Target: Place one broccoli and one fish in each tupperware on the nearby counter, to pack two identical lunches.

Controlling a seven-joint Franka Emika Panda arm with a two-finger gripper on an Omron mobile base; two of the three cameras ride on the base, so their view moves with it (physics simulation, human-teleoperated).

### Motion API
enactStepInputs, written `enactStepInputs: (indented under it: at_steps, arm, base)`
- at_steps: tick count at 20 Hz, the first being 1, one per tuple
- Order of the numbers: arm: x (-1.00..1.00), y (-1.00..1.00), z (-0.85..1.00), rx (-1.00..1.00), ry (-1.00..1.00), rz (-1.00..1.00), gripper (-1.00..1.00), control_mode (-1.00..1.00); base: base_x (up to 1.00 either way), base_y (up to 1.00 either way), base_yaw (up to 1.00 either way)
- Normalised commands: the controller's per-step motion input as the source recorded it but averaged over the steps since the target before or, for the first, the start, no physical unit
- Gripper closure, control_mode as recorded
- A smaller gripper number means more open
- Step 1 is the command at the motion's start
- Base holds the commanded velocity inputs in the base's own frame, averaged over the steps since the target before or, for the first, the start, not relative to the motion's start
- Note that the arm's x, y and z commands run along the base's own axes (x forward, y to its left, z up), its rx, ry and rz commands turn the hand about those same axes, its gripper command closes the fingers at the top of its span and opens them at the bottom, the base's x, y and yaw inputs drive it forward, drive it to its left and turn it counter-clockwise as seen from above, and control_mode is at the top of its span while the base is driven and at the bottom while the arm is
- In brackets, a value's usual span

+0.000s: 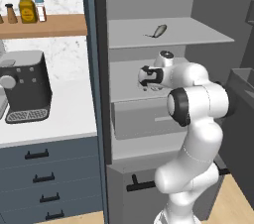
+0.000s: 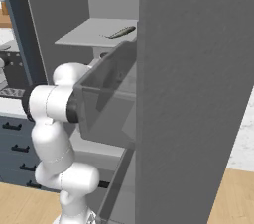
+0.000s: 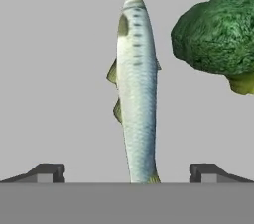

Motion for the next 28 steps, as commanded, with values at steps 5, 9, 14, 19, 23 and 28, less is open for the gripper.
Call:
enactStepInputs:
  at_steps: [5,9,14,19,23,28]
  arm:
    - [0.25,0.06,-0.12,0.00,0.01,0.00,-1.00,-1.00]
    - [0.28,0.00,-0.24,0.00,0.05,0.00,-1.00,-1.00]
    - [0.28,0.00,-0.17,0.00,0.06,0.00,-1.00,-1.00]
    - [0.19,0.00,-0.17,0.00,0.01,0.00,-1.00,-1.00]
    - [0.07,0.00,-0.30,0.00,0.03,0.00,-1.00,-1.00]
    - [0.00,0.00,-0.26,0.00,0.11,0.00,-1.00,-1.00]
  base:
    - [0.00,0.00,0.00]
    - [0.00,0.00,0.00]
    - [0.00,0.00,0.00]
    - [0.00,0.00,0.00]
    - [0.00,0.00,0.00]
    - [0.00,0.00,0.00]
